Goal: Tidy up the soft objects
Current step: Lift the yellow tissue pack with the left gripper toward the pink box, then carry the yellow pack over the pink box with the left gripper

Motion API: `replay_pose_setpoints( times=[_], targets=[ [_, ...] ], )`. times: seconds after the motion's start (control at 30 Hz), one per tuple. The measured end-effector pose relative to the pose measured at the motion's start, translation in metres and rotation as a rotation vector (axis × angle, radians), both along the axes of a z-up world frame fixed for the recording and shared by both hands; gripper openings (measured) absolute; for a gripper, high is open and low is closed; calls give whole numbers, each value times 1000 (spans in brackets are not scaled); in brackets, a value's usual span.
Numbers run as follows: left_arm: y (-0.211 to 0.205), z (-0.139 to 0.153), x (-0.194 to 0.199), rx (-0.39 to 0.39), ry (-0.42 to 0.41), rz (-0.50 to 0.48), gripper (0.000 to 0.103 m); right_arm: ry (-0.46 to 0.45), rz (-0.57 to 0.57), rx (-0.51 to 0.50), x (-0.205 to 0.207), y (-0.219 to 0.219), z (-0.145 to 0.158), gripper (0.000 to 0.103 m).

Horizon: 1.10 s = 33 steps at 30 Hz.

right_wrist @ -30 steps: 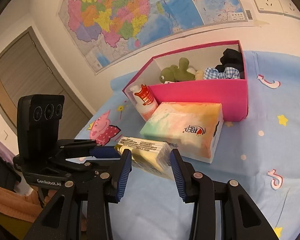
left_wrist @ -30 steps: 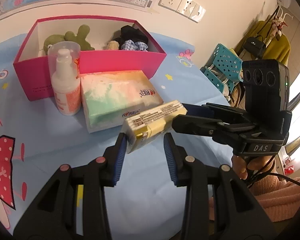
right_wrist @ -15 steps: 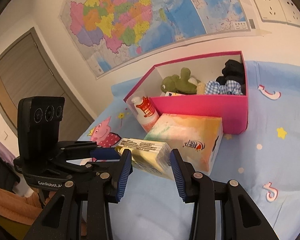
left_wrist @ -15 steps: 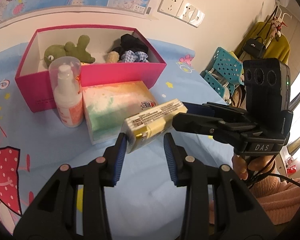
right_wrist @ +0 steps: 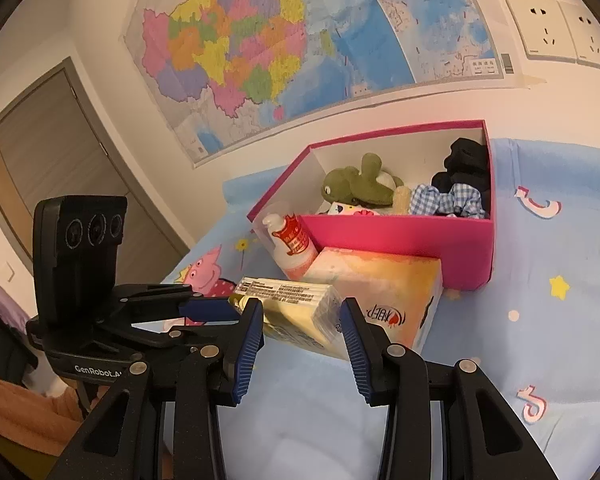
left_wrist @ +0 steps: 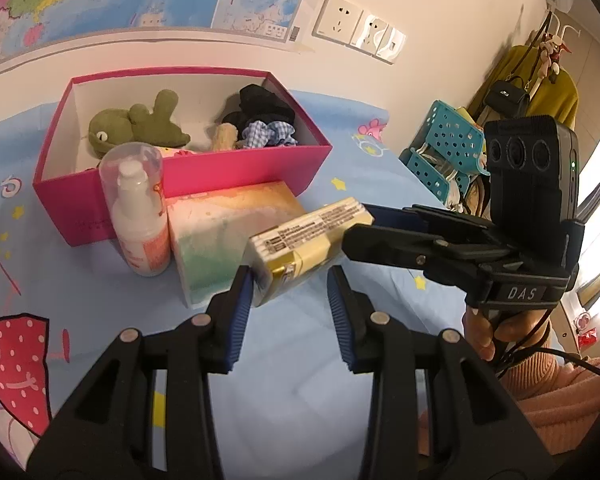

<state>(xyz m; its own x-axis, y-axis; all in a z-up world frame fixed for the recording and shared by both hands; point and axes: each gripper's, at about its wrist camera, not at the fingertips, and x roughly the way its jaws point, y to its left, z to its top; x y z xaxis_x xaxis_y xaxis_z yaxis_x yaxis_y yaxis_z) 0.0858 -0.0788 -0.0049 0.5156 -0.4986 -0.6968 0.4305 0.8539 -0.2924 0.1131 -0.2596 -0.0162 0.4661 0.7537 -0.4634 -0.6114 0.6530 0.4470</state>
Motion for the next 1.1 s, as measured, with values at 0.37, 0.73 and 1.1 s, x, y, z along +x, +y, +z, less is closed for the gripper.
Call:
replay_pose_setpoints(
  times=[0.37,0.73,1.1],
  targets=[
    [2,8,10,0,-16,8,40,-16,-1,3,6,1,6,42],
    [3,15,20,2,-36,14,40,-23,-1,4,14,2,10,42],
    [3,19,26,7,-48,14,40,-36,-4,1,20,2,15,42]
  ],
)
